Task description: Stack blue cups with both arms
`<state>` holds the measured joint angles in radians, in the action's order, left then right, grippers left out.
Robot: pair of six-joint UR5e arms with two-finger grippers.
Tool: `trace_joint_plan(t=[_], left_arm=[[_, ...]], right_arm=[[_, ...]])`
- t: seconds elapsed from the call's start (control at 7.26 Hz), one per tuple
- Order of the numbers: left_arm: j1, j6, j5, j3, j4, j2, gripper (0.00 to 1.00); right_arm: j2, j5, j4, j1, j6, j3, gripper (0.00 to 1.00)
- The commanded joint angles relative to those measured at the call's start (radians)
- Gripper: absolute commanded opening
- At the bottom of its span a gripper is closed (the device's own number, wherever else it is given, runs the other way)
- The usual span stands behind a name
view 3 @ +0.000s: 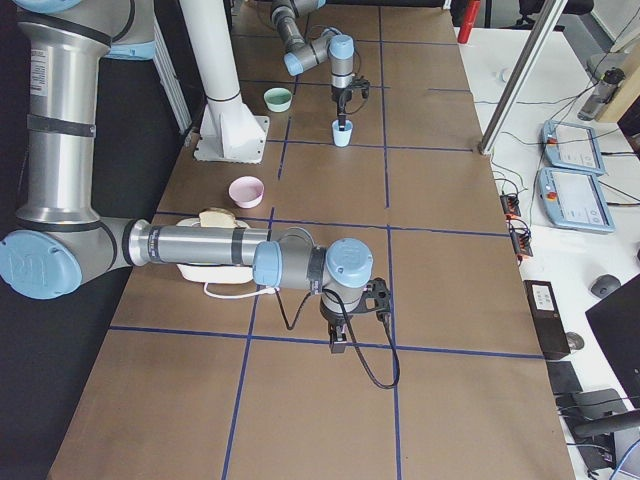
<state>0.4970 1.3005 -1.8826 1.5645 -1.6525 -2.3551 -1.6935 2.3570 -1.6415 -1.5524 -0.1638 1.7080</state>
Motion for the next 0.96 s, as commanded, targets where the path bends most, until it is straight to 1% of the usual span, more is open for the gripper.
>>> trace_joint_plan(t=[0.0,0.14,0.28,0.41,0.55,0.83], left_arm=[[0.055,-0.121,-0.041,0.151,0.175,0.01,1.0],[0.107,-0.204,-0.073,0.248,0.291,0.037,1.0],[0.167,-0.304,-0.113,0.332,0.316,0.13,1.0],[0.255,-0.466,-0.157,0.392,0.316,0.242,1.0],[0.358,-0.63,-0.202,0.413,0.315,0.345,1.0],[0.602,-0.967,-0.306,0.387,0.31,0.515,1.0]], right_arm=[[0.018,0.008,0.0,0.0,0.001,0.012,1.0],[0.02,0.011,0.0,0.0,0.001,0.042,1.0],[0.044,0.016,-0.001,0.003,0.001,0.051,1.0],[0.047,0.015,0.0,0.003,0.001,0.052,1.0],[0.057,0.011,0.0,0.043,0.003,0.053,1.0],[0.058,0.01,0.002,0.046,0.038,0.053,1.0]])
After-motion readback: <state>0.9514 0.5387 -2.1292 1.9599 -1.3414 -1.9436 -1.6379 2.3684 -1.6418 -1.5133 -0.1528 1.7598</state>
